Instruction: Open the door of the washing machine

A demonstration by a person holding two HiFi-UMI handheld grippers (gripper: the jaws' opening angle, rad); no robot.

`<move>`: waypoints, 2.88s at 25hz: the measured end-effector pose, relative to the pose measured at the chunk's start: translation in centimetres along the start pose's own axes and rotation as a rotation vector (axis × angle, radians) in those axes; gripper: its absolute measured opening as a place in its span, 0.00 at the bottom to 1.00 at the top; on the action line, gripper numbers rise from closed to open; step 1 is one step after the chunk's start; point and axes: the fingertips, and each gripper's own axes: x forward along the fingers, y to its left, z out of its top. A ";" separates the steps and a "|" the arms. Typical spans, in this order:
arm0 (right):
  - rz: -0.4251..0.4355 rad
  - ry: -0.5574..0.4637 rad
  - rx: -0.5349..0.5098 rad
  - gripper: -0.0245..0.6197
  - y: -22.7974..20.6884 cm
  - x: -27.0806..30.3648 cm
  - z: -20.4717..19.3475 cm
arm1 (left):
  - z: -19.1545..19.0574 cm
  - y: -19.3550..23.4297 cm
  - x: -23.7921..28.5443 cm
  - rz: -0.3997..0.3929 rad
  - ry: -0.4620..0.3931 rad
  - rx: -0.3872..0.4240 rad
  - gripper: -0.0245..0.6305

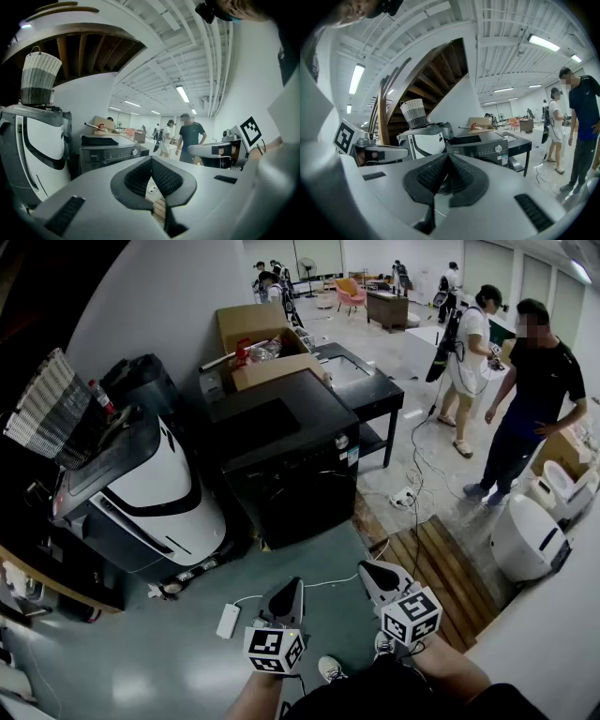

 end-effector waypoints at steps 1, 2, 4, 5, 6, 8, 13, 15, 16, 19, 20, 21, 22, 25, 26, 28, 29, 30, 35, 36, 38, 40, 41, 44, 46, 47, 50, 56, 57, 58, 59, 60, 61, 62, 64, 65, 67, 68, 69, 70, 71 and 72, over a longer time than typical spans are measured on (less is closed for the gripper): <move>0.002 -0.004 0.002 0.06 -0.1 0.0 0.1 | 0.0 -0.1 0.1 0.000 0.000 0.000 0.07; 0.004 -0.007 0.003 0.06 -0.2 -0.1 0.2 | 0.1 -0.2 0.2 0.000 0.000 0.001 0.07; 0.010 -0.015 -0.001 0.06 -0.2 -0.2 0.3 | 0.1 -0.3 0.4 -0.001 -0.001 0.001 0.07; 0.012 -0.017 -0.006 0.06 -0.2 -0.2 0.3 | 0.1 -0.4 0.4 -0.001 -0.002 0.001 0.07; 0.013 -0.019 -0.013 0.06 -0.2 -0.2 0.4 | 0.1 -0.4 0.5 -0.002 -0.003 0.002 0.07; 0.017 -0.024 -0.024 0.06 -0.1 0.0 0.7 | 0.3 -0.2 0.6 -0.003 -0.005 0.003 0.07; 0.024 -0.038 -0.035 0.06 -0.5 0.4 1.2 | 0.5 -0.2 1.3 -0.001 -0.008 0.009 0.07; 0.028 -0.038 -0.037 0.06 -1.0 0.5 1.4 | 0.6 -0.4 1.7 0.003 -0.009 0.013 0.07; 0.029 -0.039 -0.037 0.06 -1.3 0.5 1.5 | 0.7 -0.4 1.9 0.006 -0.009 0.014 0.07; 0.039 -0.045 -0.032 0.06 -2.1 0.6 1.8 | 0.9 -0.6 2.6 0.017 -0.010 0.018 0.07; 0.042 -0.046 -0.029 0.06 -2.4 0.6 1.8 | 0.9 -0.6 2.8 0.019 -0.011 0.019 0.07; 0.044 -0.048 -0.027 0.06 -2.8 0.7 1.8 | 0.9 -0.7 3.1 0.021 -0.012 0.020 0.07; 0.047 -0.051 -0.026 0.06 -3.1 0.8 1.9 | 1.0 -0.8 3.3 0.022 -0.012 0.021 0.07; 0.062 -0.062 -0.025 0.07 -4.4 1.0 2.2 | 1.1 -1.0 4.4 0.033 -0.012 0.024 0.08; 0.068 -0.065 -0.026 0.07 -4.8 1.1 2.3 | 1.1 -1.1 4.9 0.038 -0.010 0.025 0.11; 0.081 -0.070 -0.031 0.15 -5.8 1.3 2.4 | 1.1 -1.4 5.8 0.050 -0.006 0.026 0.22; 0.086 -0.071 -0.034 0.19 -6.4 1.5 2.4 | 1.0 -1.5 6.2 0.057 -0.005 0.026 0.24; 0.090 -0.074 -0.037 0.22 -6.9 1.6 2.5 | 1.1 -1.6 6.7 0.064 -0.006 0.026 0.26; 0.101 -0.090 -0.054 0.32 -10.1 2.0 3.4 | 1.6 -2.3 9.1 0.099 -0.007 0.032 0.35; 0.103 -0.093 -0.055 0.33 -10.8 2.1 3.6 | 1.7 -2.4 9.6 0.108 -0.008 0.033 0.36; 0.108 -0.097 -0.057 0.35 -12.3 2.2 3.8 | 1.9 -2.8 10.7 0.126 -0.010 0.037 0.39; 0.111 -0.101 -0.055 0.36 -13.8 2.2 4.0 | 2.1 -3.4 11.7 0.138 -0.011 0.043 0.41; 0.114 -0.103 -0.054 0.36 -14.6 2.2 4.1 | 2.3 -3.7 12.2 0.144 -0.011 0.045 0.42; 0.122 -0.106 -0.049 0.36 -16.9 2.1 4.4 | 2.4 -4.7 13.9 0.161 -0.009 0.050 0.42; 0.127 -0.107 -0.046 0.36 -18.4 1.9 4.4 | 2.4 -5.5 15.0 0.168 -0.007 0.054 0.43; 0.128 -0.107 -0.045 0.36 -19.1 1.7 4.4 | 2.4 -5.9 15.5 0.172 -0.007 0.054 0.43; 0.132 -0.106 -0.042 0.36 -21.2 1.3 4.6 | 2.7 -7.0 17.0 0.184 -0.011 0.054 0.43; 0.124 -0.102 -0.029 0.37 -24.3 1.8 4.8 | 3.1 -8.2 19.6 0.177 -0.006 0.055 0.43; 0.123 -0.102 -0.027 0.37 -24.6 2.0 4.9 | 3.2 -8.2 19.9 0.177 -0.004 0.056 0.43; 0.121 -0.101 -0.024 0.37 -24.8 2.3 4.9 | 3.2 -8.1 20.3 0.177 -0.004 0.055 0.44; 0.119 -0.101 -0.021 0.37 -25.1 2.5 4.9 | 3.3 -8.0 20.6 0.176 -0.005 0.054 0.44; 0.116 -0.100 -0.018 0.37 -25.3 2.8 4.9 | 3.3 -7.8 20.8 0.175 -0.005 0.053 0.44; 0.112 -0.100 -0.014 0.37 -25.5 3.1 4.9 | 3.4 -7.6 21.1 0.172 -0.006 0.053 0.44; 0.108 -0.099 -0.011 0.37 -25.6 3.5 5.0 | 3.4 -7.3 21.4 0.169 -0.006 0.053 0.44; 0.102 -0.098 -0.010 0.37 -25.8 4.4 5.1 | 3.6 -6.5 22.0 0.162 -0.008 0.048 0.44; 0.099 -0.096 -0.012 0.37 -25.8 4.9 5.2 | 3.6 -6.1 22.3 0.159 -0.009 0.045 0.44; 0.093 -0.093 -0.017 0.37 -25.7 6.0 5.3 | 3.5 -5.0 22.8 0.151 -0.009 0.039 0.44; 0.088 -0.092 -0.019 0.37 -25.6 6.6 5.3 | 3.5 -4.4 23.1 0.146 -0.009 0.036 0.44; 0.083 -0.091 -0.019 0.37 -25.5 7.3 5.4 | 3.5 -3.7 23.3 0.140 -0.009 0.034 0.44; 0.077 -0.088 -0.019 0.37 -25.3 7.9 5.4 | 3.5 -3.0 23.5 0.135 -0.009 0.031 0.44; 0.072 -0.085 -0.020 0.37 -25.2 8.6 5.4 | 3.5 -2.3 23.7 0.130 -0.009 0.029 0.44; 0.067 -0.081 -0.021 0.37 -25.0 9.4 5.4 | 3.5 -1.5 23.9 0.125 -0.008 0.026 0.44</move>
